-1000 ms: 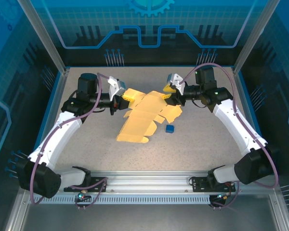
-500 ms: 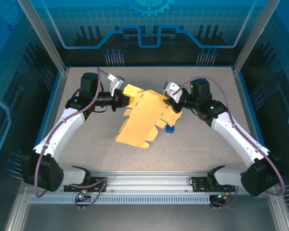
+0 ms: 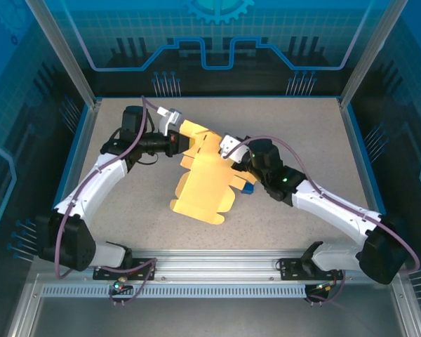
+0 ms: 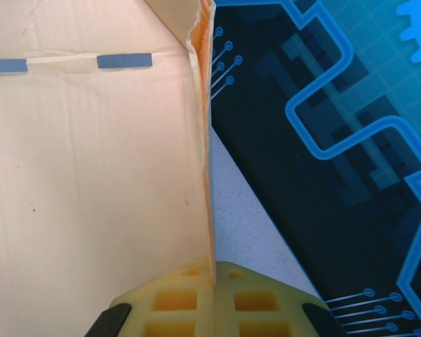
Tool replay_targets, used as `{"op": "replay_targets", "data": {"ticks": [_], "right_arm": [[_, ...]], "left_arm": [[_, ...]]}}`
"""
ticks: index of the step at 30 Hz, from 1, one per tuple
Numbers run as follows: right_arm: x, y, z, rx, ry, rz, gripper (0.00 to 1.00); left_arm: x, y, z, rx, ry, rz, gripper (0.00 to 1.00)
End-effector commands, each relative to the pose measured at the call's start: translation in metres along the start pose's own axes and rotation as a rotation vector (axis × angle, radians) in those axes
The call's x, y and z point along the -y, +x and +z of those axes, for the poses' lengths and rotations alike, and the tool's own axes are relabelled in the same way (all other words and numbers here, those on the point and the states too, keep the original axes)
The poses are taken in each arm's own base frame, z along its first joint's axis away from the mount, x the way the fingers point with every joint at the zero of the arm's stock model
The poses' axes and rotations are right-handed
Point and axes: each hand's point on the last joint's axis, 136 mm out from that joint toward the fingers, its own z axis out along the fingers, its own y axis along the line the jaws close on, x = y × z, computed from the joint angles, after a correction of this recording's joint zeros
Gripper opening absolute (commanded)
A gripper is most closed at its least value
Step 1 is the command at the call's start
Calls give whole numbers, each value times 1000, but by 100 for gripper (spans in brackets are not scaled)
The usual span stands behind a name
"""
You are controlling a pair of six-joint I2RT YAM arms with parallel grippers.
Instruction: Fold the paper box
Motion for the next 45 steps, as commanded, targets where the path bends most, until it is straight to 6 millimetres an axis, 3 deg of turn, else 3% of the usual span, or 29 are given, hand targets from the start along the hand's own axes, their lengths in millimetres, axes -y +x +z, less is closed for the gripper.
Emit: {"op": "replay_targets", "data": {"ticks": [1, 6, 18, 35, 45], "right_arm": [[-4, -5, 6, 0, 71, -57, 1], [-15, 2, 7, -22, -14, -18, 0], [-30, 17, -9, -102, -364, 336, 0], [-24, 22, -7, -145, -424, 416, 0], [-17, 22, -8, -147, -449, 462, 0]], "left_arm": [[-7, -6, 1, 17, -21, -25, 0], [-17, 0, 3, 5, -53, -12, 1], [-40, 14, 9, -8, -93, 33, 6], [-60, 17, 15, -8, -143, 41, 31], [-53, 17, 5, 33, -143, 77, 44]]}}
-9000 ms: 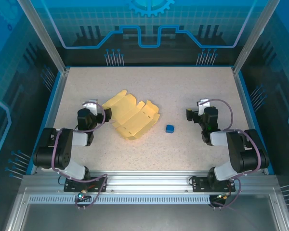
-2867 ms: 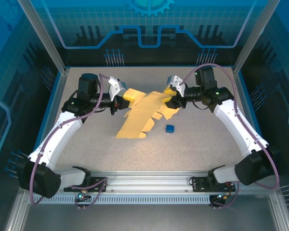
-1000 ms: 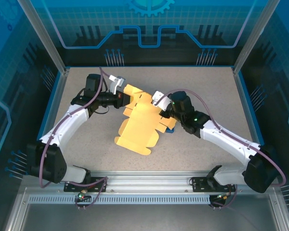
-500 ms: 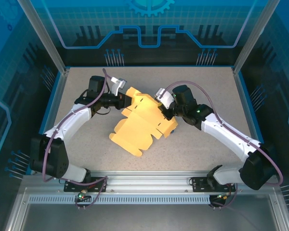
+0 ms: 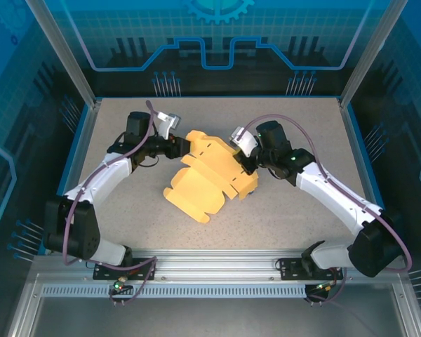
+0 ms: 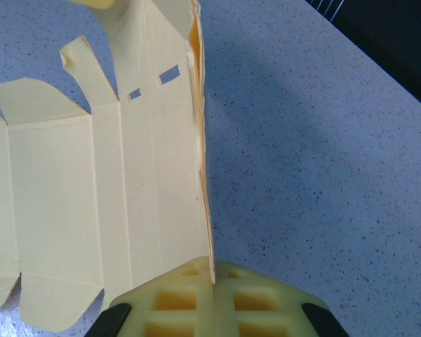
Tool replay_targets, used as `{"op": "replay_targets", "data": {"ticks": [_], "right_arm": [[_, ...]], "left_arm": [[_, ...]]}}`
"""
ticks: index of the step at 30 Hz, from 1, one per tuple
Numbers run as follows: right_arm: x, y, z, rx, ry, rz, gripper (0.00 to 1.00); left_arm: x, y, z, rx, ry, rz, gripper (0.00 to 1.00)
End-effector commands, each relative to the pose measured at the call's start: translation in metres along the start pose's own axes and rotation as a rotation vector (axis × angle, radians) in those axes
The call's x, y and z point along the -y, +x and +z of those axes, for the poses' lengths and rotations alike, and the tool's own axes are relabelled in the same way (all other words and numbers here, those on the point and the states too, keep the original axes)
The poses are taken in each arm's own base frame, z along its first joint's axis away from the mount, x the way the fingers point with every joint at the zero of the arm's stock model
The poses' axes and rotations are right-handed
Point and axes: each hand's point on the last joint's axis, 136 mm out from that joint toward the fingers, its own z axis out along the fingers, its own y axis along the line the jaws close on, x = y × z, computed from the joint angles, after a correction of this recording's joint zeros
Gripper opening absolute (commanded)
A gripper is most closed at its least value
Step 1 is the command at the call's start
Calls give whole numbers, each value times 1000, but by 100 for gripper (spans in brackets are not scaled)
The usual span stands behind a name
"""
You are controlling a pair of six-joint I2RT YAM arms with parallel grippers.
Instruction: Fold the paper box
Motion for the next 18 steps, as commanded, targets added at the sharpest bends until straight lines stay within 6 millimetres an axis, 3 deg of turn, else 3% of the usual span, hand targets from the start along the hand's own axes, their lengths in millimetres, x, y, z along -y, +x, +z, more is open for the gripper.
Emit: {"op": "replay_targets", "data": {"ticks": [1, 4, 9, 13, 18], "right_arm": [[3, -12, -6, 21, -27, 42, 0], [7, -11, -4, 0, -26, 75, 0], [10, 2, 5, -78, -21, 130, 0], [10, 11, 12, -145, -36, 197, 0], [7, 22, 21, -218, -41, 229, 0]], "left_arm": [[4, -6, -13, 49, -22, 50, 46], [-4, -7, -24, 99, -118, 21, 51], [-28, -4, -65, 248, -378, -108, 54], [-8, 16, -80, 309, -360, -143, 54], [21, 53, -69, 309, -259, -171, 54]]}}
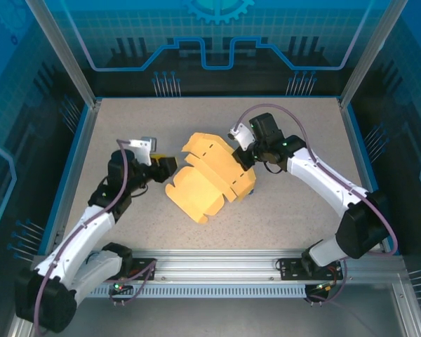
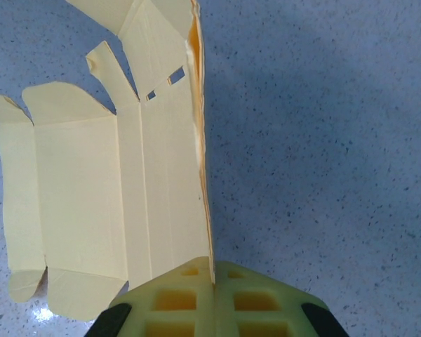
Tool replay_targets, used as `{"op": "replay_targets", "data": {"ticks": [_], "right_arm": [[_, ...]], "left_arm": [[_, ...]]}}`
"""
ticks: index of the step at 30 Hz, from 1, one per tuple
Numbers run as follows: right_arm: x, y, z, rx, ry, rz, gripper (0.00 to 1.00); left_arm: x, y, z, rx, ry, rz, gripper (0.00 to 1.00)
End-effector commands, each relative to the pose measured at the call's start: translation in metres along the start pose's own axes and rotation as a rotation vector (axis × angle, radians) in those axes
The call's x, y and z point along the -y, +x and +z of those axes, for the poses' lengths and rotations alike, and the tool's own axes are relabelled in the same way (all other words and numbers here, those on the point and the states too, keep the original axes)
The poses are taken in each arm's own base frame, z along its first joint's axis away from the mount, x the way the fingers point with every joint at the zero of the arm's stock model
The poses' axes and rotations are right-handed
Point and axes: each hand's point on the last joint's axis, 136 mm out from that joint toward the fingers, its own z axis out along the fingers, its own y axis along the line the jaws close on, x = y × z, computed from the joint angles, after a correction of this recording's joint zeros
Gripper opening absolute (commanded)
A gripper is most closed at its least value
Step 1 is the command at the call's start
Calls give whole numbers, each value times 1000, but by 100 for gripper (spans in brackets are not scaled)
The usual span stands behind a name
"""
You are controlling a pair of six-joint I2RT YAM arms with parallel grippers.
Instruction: Fold the paper box
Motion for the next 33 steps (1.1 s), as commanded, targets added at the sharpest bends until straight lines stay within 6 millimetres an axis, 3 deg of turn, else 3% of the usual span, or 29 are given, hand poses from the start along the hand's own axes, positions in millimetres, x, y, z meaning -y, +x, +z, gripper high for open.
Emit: {"op": "replay_targets", "data": {"ticks": [1, 6, 14, 22, 27, 33], "right_arm": [[4, 8, 0, -61, 23, 46, 0], [12, 18, 13, -126, 50, 54, 0], [21, 27, 29, -188, 77, 59, 0], [31, 34, 39, -222, 101, 70, 0], [36, 36, 41, -227, 101, 90, 0], [35, 39, 49, -237, 86, 107, 0]], "left_arm": [[7, 20, 2, 8, 25, -79, 54], [26, 50, 23, -38, 115, -48, 56], [42, 82, 89, -193, 132, 62, 53], [59, 113, 146, -270, 176, 86, 36], [52, 136, 161, -301, 159, 69, 20], [38, 157, 167, -341, 125, 63, 14]]}}
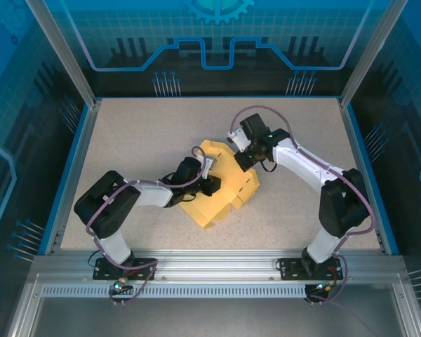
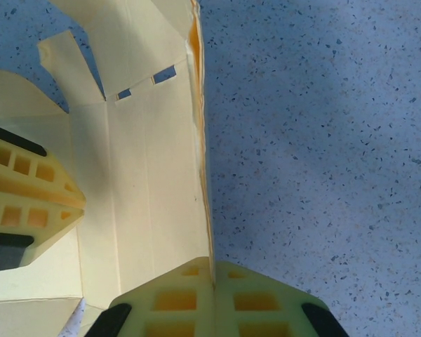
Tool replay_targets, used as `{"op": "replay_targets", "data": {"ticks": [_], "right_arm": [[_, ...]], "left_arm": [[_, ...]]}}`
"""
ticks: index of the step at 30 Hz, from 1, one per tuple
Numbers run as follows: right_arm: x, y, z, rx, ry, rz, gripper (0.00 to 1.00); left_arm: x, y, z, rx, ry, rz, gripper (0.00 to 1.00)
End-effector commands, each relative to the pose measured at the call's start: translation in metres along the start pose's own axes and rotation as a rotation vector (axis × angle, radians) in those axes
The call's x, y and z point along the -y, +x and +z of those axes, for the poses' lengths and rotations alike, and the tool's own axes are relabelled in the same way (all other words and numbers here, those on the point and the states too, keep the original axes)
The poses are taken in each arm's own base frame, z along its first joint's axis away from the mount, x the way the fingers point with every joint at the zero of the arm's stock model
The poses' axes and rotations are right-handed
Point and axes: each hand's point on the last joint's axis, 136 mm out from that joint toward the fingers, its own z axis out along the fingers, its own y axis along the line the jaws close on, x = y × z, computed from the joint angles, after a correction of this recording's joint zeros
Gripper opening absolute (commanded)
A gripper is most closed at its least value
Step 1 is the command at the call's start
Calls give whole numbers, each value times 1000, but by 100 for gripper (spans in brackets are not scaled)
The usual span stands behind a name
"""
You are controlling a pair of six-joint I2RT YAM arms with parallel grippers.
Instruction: Fold the paper box
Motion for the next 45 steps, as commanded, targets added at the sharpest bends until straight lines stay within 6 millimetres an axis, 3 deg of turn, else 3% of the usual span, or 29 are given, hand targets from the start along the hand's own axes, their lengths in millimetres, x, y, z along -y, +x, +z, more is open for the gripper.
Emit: {"op": "replay_targets", "data": {"ticks": [1, 7, 18, 36, 42, 45], "right_arm": [[3, -5, 2, 0, -13, 32, 0], [1, -6, 7, -4, -25, 55, 0], [-13, -19, 3, -8, -18, 60, 0], [-80, -20, 20, -7, -26, 105, 0], [-85, -20, 17, 9, -14, 99, 0], [-78, -22, 14, 16, 23, 84, 0]], "left_arm": [[-2, -3, 6, 26, -9, 20, 14], [-16, 13, 17, -14, -47, 18, 13], [-39, 41, 17, -9, -105, -24, 8], [-45, 46, 10, 66, -101, -42, 9], [-45, 45, 9, 73, -104, -38, 9], [-43, 41, 6, 86, -99, -39, 10]]}}
